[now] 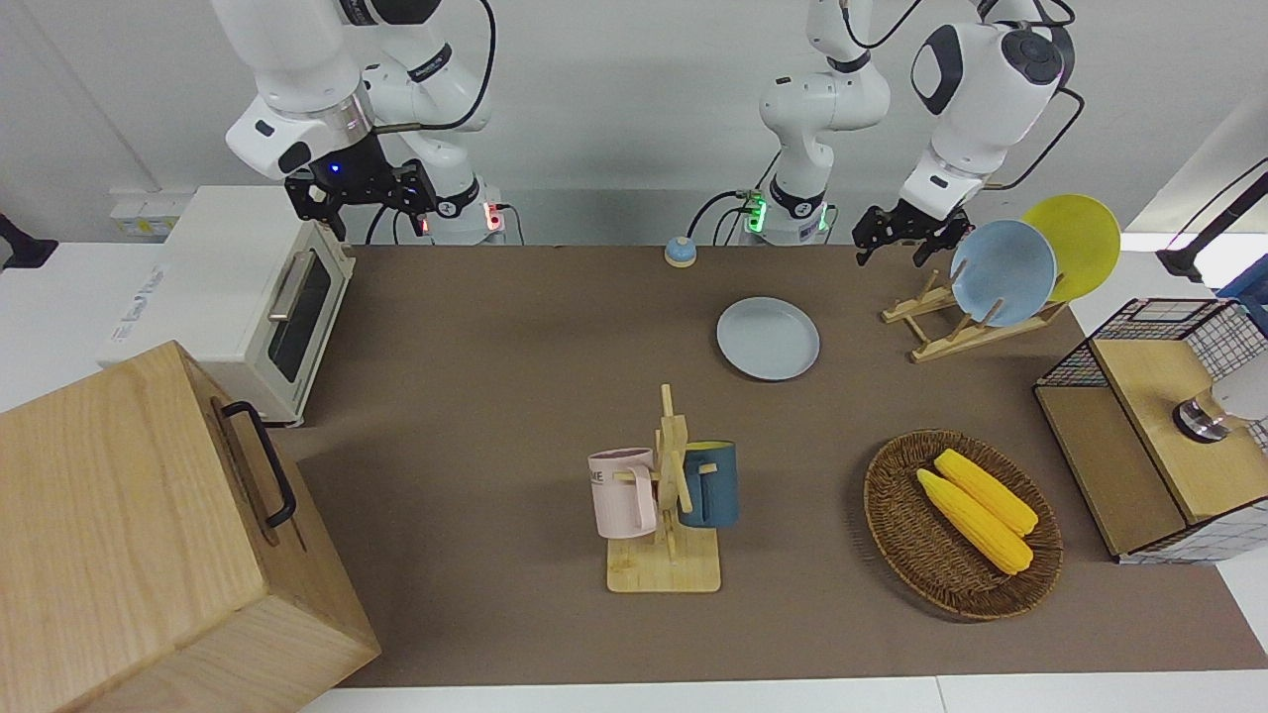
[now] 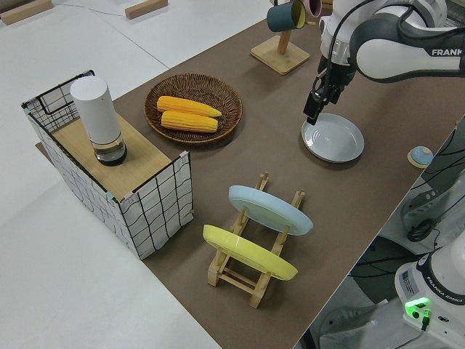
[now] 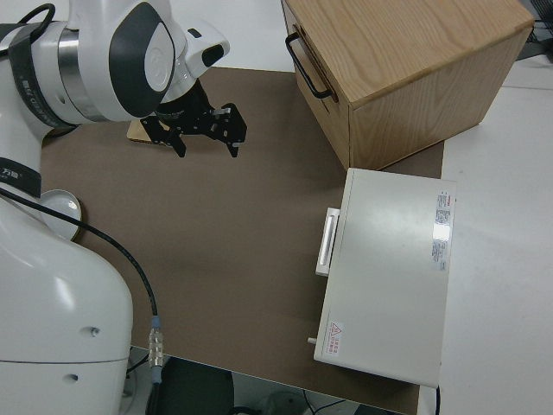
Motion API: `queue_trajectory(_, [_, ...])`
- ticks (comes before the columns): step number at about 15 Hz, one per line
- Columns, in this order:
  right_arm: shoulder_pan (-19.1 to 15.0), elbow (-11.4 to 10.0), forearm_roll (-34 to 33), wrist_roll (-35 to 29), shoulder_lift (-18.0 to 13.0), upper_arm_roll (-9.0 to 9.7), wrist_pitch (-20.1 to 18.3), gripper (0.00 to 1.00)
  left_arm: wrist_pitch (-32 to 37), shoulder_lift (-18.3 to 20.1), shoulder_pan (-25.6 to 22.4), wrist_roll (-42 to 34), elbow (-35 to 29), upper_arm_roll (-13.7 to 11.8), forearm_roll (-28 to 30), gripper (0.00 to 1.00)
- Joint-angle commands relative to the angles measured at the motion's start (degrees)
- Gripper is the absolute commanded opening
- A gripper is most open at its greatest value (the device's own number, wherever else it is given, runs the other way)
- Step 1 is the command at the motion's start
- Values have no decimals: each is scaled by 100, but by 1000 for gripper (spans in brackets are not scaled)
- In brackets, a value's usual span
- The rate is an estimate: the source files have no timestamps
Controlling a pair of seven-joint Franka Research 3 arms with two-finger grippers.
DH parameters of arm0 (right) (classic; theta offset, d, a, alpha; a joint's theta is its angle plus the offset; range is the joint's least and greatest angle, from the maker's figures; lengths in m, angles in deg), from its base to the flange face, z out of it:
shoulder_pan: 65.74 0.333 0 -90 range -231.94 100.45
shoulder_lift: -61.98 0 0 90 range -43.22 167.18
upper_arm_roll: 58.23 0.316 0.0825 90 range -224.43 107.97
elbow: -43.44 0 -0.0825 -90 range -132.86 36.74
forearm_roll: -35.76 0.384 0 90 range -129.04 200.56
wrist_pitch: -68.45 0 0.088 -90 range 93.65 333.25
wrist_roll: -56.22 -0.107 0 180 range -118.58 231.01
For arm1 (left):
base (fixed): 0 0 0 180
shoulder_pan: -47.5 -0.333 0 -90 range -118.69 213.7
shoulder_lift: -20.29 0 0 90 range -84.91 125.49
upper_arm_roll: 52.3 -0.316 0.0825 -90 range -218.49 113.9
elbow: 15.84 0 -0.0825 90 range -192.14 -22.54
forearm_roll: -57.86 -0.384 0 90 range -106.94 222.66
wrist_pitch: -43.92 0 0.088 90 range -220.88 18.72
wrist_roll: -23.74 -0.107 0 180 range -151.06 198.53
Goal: Pick gray plate from table and place it on lower plate rack with left arm
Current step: 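Move the left gripper toward the gray plate's edge nearest the robot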
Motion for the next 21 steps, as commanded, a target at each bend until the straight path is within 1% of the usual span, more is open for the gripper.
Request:
queue_trajectory(1, [-132,41,-37,-68,-12,113,-62,983,-944,138,96,125,-826,85,151,993])
queue_trajectory(4, [-132,41,-37,-68,-12,121,-62,983,-1673,-37,176,133,-1283,85,229,993])
queue_trajectory(5, [-132,41,-37,-68,-12,121,-62,983,-1797,-125,211,133,-1354,85,291,993])
queue_trajectory(7, [-132,41,-37,-68,-12,121,-62,983,-1860,-301,237,133,-1390,85,300,993])
queue_trajectory(11, [-132,41,-37,-68,-20,113,-62,983,-2123,-530,290,125,-1513,164,300,993])
queue_trajectory(13, [-132,41,-37,-68,-12,121,-62,983,-2290,-670,334,133,-1557,164,300,993])
queue_trajectory(15, [-132,41,-37,-68,-12,121,-62,983,-2300,-776,413,133,-1575,164,300,993])
queue_trajectory(19, [-132,33,-37,-68,-12,121,-62,983,-2317,-908,422,133,-1575,164,300,977])
queue_trajectory(20, [-132,41,-37,-68,-12,121,-62,983,-2317,-926,422,142,-1575,164,300,890])
queue_trajectory(21, [-132,33,-37,-68,-12,121,-62,983,-2317,-934,439,133,-1575,164,300,733])
